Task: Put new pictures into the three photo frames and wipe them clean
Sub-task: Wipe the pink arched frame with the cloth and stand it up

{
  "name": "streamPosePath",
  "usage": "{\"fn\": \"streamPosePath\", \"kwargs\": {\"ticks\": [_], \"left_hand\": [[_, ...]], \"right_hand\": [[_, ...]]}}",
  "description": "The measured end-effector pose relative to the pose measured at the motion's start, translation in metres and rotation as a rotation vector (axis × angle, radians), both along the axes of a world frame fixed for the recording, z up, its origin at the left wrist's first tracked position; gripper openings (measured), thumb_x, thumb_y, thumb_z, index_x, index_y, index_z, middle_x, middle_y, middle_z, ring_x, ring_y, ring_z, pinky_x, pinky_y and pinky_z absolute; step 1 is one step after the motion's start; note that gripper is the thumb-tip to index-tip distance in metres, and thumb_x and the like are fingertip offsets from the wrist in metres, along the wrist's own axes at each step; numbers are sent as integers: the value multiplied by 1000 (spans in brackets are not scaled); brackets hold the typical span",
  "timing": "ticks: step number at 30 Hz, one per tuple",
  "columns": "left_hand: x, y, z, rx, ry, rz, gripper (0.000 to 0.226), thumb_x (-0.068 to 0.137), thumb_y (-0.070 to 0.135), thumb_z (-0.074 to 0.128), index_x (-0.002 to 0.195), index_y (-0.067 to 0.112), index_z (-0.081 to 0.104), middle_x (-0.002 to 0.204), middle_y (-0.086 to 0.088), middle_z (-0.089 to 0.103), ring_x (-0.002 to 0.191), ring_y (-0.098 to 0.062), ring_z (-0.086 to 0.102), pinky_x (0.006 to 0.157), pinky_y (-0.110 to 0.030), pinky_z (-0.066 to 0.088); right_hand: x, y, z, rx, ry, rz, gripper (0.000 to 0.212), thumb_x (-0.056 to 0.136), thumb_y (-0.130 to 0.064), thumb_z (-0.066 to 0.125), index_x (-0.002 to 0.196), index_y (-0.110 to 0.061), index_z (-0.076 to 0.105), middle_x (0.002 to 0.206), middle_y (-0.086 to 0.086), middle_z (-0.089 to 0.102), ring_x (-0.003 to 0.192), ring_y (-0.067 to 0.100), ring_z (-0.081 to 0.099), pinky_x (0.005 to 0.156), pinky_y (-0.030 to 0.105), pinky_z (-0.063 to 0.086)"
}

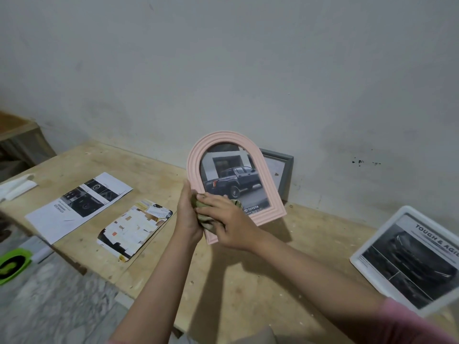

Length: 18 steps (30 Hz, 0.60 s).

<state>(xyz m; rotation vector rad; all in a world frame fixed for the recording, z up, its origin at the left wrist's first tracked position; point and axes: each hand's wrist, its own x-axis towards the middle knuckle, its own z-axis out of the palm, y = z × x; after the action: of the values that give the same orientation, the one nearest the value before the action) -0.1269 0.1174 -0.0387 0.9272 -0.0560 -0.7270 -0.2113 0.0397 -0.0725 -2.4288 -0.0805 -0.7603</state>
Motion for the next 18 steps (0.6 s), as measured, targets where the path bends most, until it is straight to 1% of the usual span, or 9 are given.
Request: {"fn": "streamPosePath", "kwargs": {"ticks": [3, 4, 6, 8, 9, 12, 14, 16, 18], "left_hand": [[10, 5, -9, 89, 66, -49, 37, 95, 39, 51, 70, 12, 50, 56, 0, 56, 48, -14, 64, 44, -20, 50], [15, 6, -13, 128, 75, -66, 37, 93, 40, 53, 79, 6, 56, 65, -5, 60, 58, -19, 66, 50, -24, 53], [21, 6, -24, 180, 84, -76, 43, 91, 43, 54, 105, 2, 60, 89, -16, 65, 81, -29, 67, 67, -35, 57], [19, 7, -27, 206, 104, -44, 47, 95, 41, 49, 116, 1, 59, 109, -23, 65, 98, -36, 65, 80, -43, 56], [18, 8, -27, 219, 102, -20, 47, 96, 40, 47, 118, 0, 58, 113, -23, 64, 101, -37, 65, 84, -45, 55], [18, 9, -30, 255, 77, 66, 40, 99, 35, 44, 116, 1, 58, 114, -20, 65, 99, -31, 65, 89, -44, 52], [19, 11, -32, 294, 57, 101, 35, 100, 33, 44, 111, 3, 59, 107, -16, 66, 93, -28, 65, 85, -43, 53], [20, 13, -33, 322, 24, 108, 38, 100, 32, 43, 115, 1, 59, 109, -17, 67, 95, -29, 66, 86, -44, 53], [20, 14, -34, 340, -23, 135, 39, 101, 31, 42, 119, -1, 58, 113, -18, 66, 97, -31, 66, 91, -46, 52]], "right_hand": [[-1, -2, 1, -27, 42, 53, 50, 70, 9, 48, 113, -6, 67, 133, 12, 56, 131, 23, 45, 113, 36, 30], [-2, -1, 0, -38, 66, 67, 50, 69, 8, 48, 112, -6, 68, 132, 12, 57, 129, 22, 46, 113, 32, 30], [-7, 0, -1, -53, 115, 96, 51, 67, 8, 47, 112, -7, 68, 131, 11, 58, 126, 22, 49, 110, 32, 33], [-13, -1, -2, -65, 157, 124, 52, 67, 8, 47, 112, -7, 68, 130, 9, 60, 121, 23, 53, 106, 33, 38], [-17, -3, -2, -81, 181, 136, 52, 66, 8, 48, 111, -8, 68, 128, 9, 61, 118, 24, 56, 103, 33, 40], [-31, -12, -2, -194, 265, 171, 49, 63, 7, 49, 104, -9, 70, 123, 10, 64, 109, 30, 59, 99, 36, 44], [-43, -26, -4, -298, 327, 151, 43, 67, 4, 53, 103, -12, 71, 121, 9, 64, 110, 31, 58, 98, 40, 45], [-56, -47, -2, -336, 341, 42, 35, 72, 1, 58, 100, -13, 71, 118, 9, 66, 108, 31, 58, 91, 46, 50], [-65, -67, 0, -298, 246, -136, 31, 73, 1, 55, 96, -11, 72, 109, 11, 68, 98, 33, 60, 78, 49, 55]]}}
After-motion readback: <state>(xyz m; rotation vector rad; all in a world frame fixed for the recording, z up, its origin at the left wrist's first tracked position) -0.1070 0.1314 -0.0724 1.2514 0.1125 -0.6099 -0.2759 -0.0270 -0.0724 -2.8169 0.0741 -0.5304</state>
